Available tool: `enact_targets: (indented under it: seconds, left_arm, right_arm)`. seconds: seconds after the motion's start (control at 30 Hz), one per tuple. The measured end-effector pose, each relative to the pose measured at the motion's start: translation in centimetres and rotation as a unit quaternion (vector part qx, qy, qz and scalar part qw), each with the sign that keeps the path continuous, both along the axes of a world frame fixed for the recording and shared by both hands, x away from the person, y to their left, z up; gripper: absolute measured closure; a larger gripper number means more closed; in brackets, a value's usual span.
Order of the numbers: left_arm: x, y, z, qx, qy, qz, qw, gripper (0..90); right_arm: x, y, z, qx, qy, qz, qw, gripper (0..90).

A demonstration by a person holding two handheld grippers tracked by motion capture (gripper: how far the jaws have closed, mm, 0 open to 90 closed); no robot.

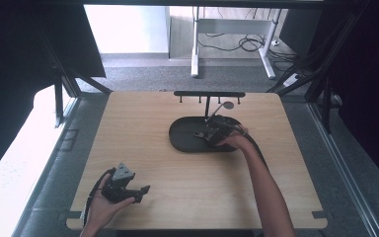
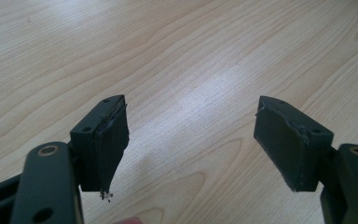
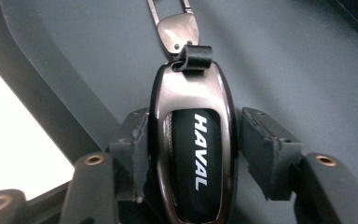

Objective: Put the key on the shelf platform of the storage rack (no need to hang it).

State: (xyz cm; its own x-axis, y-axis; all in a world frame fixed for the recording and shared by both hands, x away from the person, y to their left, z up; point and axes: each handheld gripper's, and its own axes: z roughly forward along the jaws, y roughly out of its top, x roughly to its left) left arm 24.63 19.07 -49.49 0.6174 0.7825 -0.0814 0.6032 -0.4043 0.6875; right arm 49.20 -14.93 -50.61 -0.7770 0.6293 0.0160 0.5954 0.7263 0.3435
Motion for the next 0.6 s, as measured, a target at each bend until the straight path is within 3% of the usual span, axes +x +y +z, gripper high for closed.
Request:
enact_targets:
  seconds: [0.23, 0.6]
  left_arm:
    - [0.0, 0.0, 0.1, 0.000, -0.003, -0.001, 1.0000, 26.3]
    - [0.0, -0.2, 0.0, 0.002, -0.002, -0.002, 1.0000, 26.4]
  right_arm:
    - [-0.7, -0.4, 1.1, 0.009, -0.031, -0.010, 0.9994, 34.0]
    - [-3.1, -1.3, 3.5, 0.040, -0.071, -0.007, 0.9966, 34.7]
